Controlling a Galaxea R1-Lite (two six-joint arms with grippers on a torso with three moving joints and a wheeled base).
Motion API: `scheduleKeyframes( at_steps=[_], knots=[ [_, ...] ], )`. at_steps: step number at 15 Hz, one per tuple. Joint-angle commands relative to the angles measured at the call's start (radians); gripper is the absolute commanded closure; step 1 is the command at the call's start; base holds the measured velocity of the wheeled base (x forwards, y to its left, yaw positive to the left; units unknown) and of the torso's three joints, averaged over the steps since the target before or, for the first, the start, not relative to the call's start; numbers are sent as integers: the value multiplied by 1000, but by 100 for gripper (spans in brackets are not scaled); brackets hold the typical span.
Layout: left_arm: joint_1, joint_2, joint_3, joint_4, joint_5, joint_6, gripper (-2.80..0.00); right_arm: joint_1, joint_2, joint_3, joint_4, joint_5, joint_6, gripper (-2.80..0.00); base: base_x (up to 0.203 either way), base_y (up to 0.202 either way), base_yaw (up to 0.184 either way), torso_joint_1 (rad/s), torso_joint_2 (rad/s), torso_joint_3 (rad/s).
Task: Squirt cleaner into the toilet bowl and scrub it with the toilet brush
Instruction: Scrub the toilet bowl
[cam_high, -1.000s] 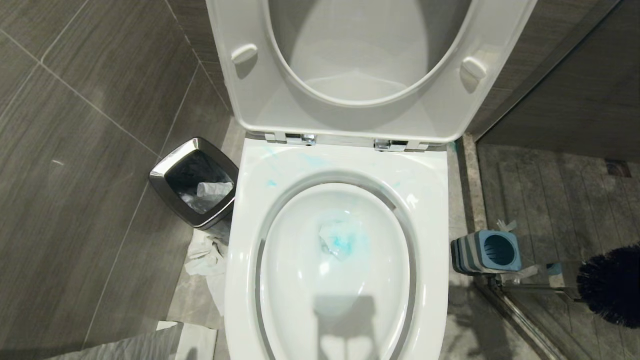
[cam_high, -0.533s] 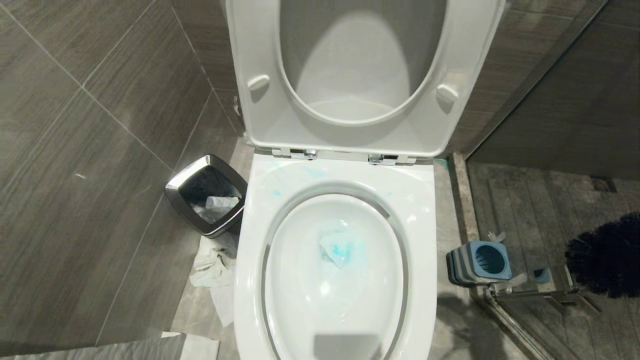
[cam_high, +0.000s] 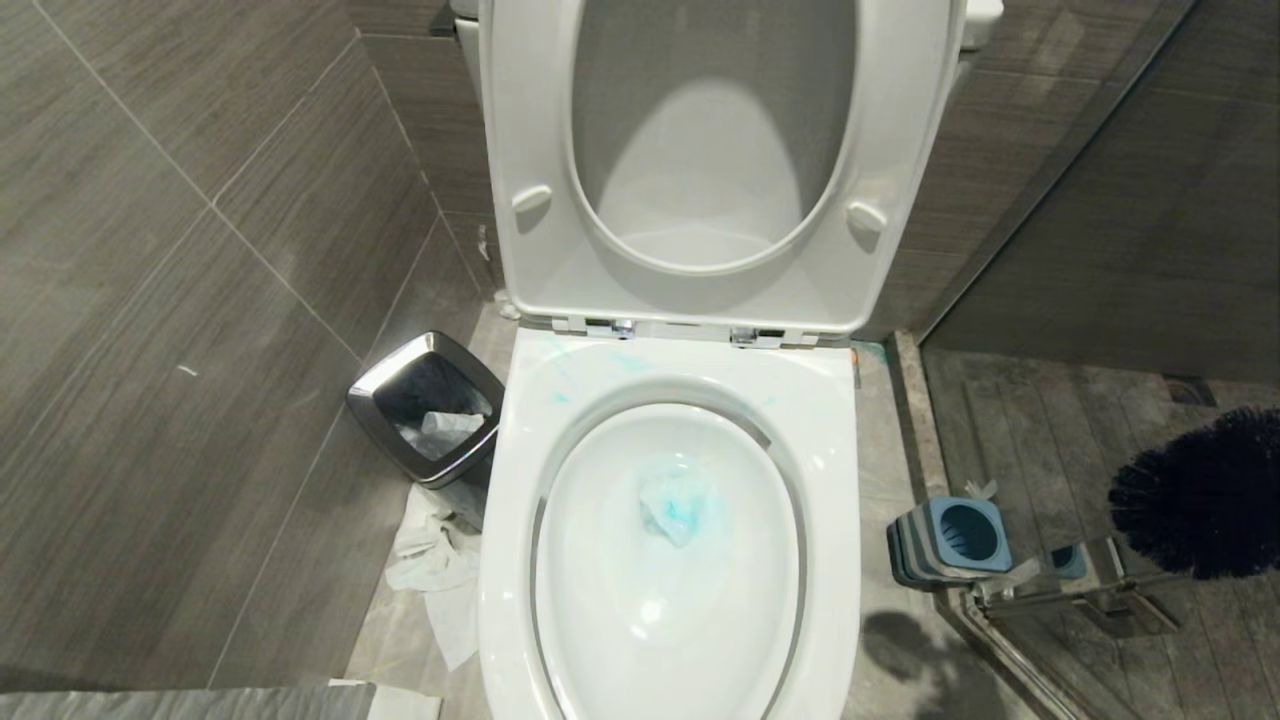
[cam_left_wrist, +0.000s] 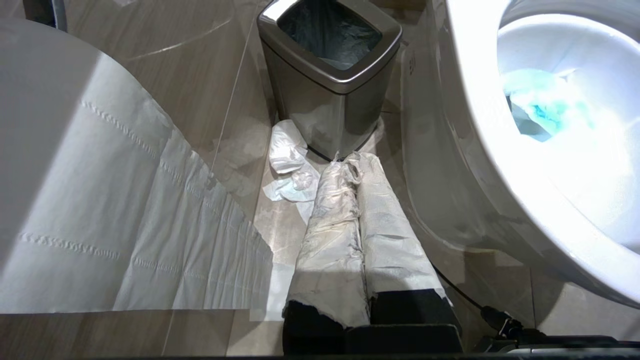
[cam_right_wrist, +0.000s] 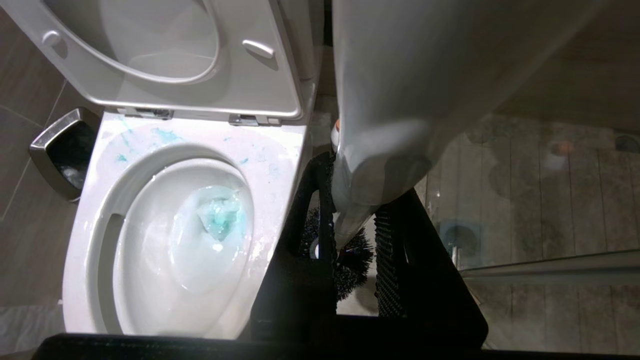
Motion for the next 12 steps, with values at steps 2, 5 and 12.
scheduleKeyframes(
  at_steps=[2,5,12],
  knots=[
    [0,0,8,-1,0,-1,0,-1,8,12,4,5,0,0,0,0,0,7,2,101],
    [0,0,8,-1,0,-1,0,-1,13,14,2,5,0,0,0,0,0,9,9,182],
    [0,0,8,-1,0,1,0,-1,74,27,4,5,5,0,0,0,0,2,1,146]
  ],
)
